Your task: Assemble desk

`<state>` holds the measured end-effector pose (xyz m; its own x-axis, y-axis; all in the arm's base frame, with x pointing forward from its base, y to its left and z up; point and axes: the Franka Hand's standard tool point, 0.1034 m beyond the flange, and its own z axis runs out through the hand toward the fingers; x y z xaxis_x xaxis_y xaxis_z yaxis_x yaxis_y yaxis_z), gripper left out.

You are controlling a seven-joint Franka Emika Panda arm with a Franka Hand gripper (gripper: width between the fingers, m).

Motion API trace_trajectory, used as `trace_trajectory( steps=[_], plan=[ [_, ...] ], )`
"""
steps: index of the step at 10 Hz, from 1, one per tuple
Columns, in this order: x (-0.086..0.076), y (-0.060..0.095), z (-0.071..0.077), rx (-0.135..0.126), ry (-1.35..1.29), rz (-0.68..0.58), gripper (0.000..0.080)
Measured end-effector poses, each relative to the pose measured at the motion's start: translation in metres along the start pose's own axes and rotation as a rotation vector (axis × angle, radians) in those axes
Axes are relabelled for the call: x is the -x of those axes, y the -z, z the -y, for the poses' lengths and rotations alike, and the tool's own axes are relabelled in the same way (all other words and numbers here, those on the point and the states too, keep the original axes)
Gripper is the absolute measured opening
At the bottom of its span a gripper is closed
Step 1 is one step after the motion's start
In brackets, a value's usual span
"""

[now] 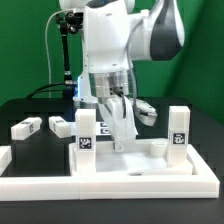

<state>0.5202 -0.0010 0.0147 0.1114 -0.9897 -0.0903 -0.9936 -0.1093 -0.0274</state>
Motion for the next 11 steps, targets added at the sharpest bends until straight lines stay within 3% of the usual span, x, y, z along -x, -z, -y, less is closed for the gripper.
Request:
trace_trajectory(
  steps=[1, 3, 6, 8, 11],
  plan=[
    [-0.011, -0.001, -0.011, -0.009, 0.056, -0.022, 0.0060],
    [-0.023, -0.001, -0.015, -0.004, 0.224, -0.029, 0.0060],
    [-0.027, -0.001, -0.019, 0.005, 0.423, -0.029, 0.0060],
    [-0.052, 0.002, -0.021, 0.002, 0.693, -0.035, 0.0060],
    [-0.054, 0.002, -0.018, 0.015, 0.892, -0.043, 0.0060]
  ],
)
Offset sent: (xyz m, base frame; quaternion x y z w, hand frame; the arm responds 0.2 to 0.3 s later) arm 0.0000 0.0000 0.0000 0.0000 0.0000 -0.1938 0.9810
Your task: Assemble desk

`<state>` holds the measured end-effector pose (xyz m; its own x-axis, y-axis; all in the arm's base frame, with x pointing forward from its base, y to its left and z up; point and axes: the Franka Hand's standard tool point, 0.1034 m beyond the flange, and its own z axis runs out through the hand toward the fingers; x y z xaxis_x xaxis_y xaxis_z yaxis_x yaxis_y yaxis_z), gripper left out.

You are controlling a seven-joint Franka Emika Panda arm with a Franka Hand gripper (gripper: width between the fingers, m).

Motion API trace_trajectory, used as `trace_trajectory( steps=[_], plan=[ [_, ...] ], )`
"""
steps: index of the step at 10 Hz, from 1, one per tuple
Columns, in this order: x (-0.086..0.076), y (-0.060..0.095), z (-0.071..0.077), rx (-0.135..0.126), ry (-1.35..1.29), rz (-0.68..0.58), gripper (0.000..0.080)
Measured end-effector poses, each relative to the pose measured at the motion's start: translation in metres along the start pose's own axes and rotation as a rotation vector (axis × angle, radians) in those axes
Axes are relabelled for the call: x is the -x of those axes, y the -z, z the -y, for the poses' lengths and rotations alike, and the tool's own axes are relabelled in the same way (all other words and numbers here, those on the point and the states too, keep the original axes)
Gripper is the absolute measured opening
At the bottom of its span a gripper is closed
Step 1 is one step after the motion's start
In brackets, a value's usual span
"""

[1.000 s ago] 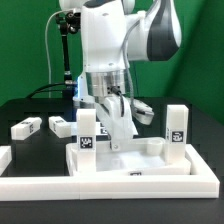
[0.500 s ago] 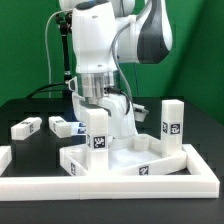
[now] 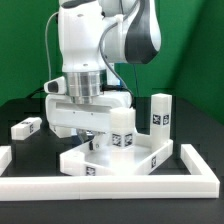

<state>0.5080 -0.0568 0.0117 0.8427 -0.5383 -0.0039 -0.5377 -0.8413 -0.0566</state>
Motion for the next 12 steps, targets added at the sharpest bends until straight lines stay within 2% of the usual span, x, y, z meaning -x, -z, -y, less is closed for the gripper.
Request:
trace_trajectory(
  steps=[2, 3, 5, 7, 9, 10, 12],
  plan=[
    [-0.003, 0.000, -0.002, 0.006, 0.147, -0.002, 0.0060],
    [-0.012, 0.001, -0.001, 0.011, 0.279, -0.013, 0.0060],
    [-0.030, 0.004, 0.004, 0.042, 0.597, -0.087, 0.0060],
    [-0.029, 0.003, 0.001, 0.047, 0.646, -0.080, 0.0060],
    [-0.033, 0.004, 0.001, 0.068, 0.825, -0.079, 0.0060],
    [-0.042, 0.007, 0.008, 0.085, 0.945, -0.093, 0.0060],
    [-0.057, 0.007, 0.037, 0.121, 1.183, -0.117, 0.0060]
  ],
)
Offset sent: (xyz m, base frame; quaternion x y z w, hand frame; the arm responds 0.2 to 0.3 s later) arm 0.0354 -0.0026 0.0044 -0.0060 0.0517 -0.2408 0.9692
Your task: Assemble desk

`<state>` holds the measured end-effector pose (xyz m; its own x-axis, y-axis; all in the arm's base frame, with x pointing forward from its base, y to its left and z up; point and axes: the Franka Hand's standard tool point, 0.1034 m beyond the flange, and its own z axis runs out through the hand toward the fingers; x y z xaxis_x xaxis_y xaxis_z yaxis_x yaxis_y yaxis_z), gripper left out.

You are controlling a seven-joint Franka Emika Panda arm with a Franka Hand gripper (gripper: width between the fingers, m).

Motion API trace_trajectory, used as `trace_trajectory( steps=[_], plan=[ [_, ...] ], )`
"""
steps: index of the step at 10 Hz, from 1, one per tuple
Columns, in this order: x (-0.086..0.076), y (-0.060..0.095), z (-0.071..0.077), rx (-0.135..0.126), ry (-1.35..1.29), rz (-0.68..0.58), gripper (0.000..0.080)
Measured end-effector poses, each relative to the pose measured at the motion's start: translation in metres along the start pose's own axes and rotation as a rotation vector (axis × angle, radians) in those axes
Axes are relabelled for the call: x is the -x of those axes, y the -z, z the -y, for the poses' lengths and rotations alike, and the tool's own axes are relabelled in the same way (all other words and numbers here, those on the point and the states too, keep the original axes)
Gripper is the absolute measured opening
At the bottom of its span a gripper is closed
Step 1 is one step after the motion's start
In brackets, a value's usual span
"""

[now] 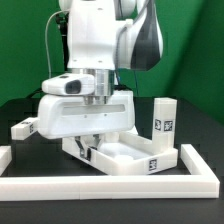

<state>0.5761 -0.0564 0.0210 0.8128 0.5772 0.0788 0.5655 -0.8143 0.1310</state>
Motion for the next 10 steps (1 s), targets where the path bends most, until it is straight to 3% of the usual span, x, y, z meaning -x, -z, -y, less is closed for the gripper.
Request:
trace_trajectory(
  steps=[1, 5, 6, 8, 10],
  plan=[
    [-0.001, -0.001, 0.001, 0.014, 0.029, -0.013, 0.0065],
    [-0.003, 0.002, -0.004, 0.029, 0.238, -0.008, 0.0067],
    [-0.019, 0.005, -0.005, 0.049, 0.360, -0.010, 0.0067],
    [-0.066, 0.004, -0.001, 0.105, 0.643, -0.011, 0.0070],
    [-0.063, 0.006, -0.007, 0.120, 0.727, -0.010, 0.0072]
  ],
)
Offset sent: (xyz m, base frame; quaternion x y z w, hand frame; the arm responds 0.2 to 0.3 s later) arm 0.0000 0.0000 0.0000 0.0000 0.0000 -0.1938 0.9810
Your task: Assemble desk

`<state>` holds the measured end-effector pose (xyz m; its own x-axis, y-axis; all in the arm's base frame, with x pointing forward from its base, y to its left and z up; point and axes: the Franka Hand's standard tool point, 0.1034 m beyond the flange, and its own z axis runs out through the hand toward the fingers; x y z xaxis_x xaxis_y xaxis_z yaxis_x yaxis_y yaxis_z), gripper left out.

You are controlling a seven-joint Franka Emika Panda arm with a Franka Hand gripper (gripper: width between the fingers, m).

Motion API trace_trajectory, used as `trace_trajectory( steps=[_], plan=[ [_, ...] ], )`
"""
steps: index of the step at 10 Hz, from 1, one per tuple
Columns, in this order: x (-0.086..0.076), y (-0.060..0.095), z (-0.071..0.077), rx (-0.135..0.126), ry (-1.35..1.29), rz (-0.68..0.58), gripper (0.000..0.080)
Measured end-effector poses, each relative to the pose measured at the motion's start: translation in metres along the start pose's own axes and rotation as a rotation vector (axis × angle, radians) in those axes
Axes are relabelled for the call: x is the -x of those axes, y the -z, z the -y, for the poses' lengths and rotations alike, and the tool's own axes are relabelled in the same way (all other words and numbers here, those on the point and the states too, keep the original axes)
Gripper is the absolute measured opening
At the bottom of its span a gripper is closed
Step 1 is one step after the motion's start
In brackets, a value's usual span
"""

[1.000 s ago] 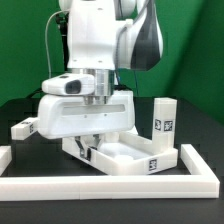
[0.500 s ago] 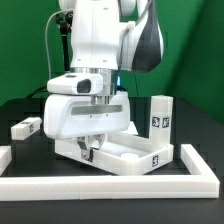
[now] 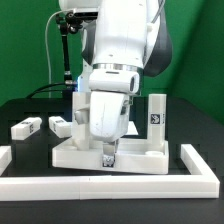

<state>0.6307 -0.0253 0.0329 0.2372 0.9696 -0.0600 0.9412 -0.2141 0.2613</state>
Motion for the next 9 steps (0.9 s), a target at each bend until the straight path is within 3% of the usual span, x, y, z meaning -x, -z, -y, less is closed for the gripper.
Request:
trace_trajectory(
  steps=[3, 5, 6, 8, 9],
  plan=[
    [-0.003, 0.001, -0.003, 0.008, 0.109, 0.004, 0.0072],
    [-0.039, -0.006, -0.028, 0.033, 0.152, -0.018, 0.0074],
    [-0.047, -0.008, -0.034, 0.043, 0.158, -0.025, 0.0074],
    [-0.056, -0.009, -0.032, 0.041, 0.133, -0.025, 0.0080],
    [-0.056, -0.008, -0.032, 0.026, 0.134, -0.017, 0.0080]
  ],
)
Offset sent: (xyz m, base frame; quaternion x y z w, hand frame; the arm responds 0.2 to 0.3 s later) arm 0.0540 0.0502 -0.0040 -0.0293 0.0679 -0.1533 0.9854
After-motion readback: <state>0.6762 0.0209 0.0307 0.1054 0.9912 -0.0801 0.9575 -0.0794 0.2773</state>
